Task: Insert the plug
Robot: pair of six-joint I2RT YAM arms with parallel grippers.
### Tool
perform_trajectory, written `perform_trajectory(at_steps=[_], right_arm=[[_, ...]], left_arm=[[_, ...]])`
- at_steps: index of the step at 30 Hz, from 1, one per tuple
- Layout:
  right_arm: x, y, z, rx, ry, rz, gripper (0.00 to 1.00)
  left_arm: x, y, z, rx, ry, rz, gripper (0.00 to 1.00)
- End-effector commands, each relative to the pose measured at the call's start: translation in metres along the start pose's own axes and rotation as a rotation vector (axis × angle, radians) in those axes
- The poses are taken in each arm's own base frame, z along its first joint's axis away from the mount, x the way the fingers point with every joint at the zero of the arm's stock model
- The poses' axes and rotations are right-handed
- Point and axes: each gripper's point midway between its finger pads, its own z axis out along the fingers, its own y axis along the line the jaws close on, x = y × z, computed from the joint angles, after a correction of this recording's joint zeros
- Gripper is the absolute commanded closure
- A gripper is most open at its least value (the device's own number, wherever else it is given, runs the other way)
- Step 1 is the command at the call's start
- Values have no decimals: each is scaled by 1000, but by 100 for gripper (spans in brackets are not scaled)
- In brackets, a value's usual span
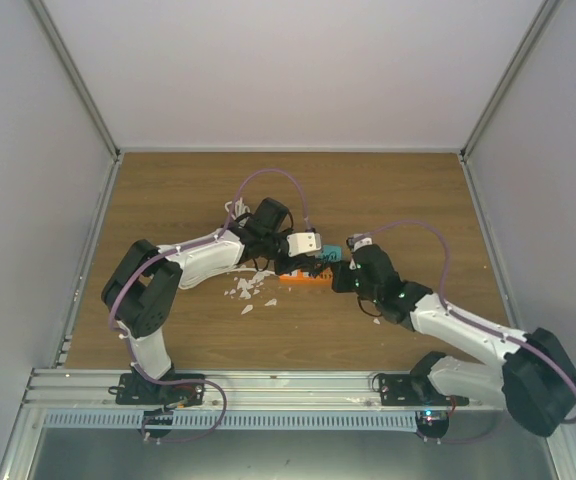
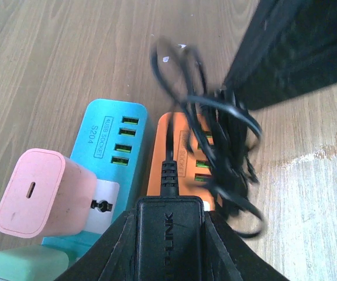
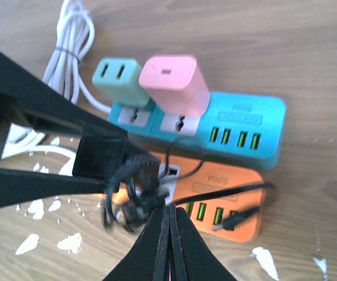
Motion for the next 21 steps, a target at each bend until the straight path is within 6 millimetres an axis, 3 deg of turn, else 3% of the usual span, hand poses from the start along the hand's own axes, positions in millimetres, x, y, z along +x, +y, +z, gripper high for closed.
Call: perform_trajectory(at_steps=[1,8,16,21], right_arm=[[-15,-23,-13,113,-62,-3,98],[-20,-58,-16,202,-90,86,92],[-24,-58,-22,191,-122,77,92],[-22,-57,-19,179,-115,71,92]], left_arm=[[-13,5,-11,-39,-47,17,100],[-12,7,-8,-41,-42,10,100],[-22,2,-12,-14,-85,15,100],[-22,-5,-3,29,-78,8,100]])
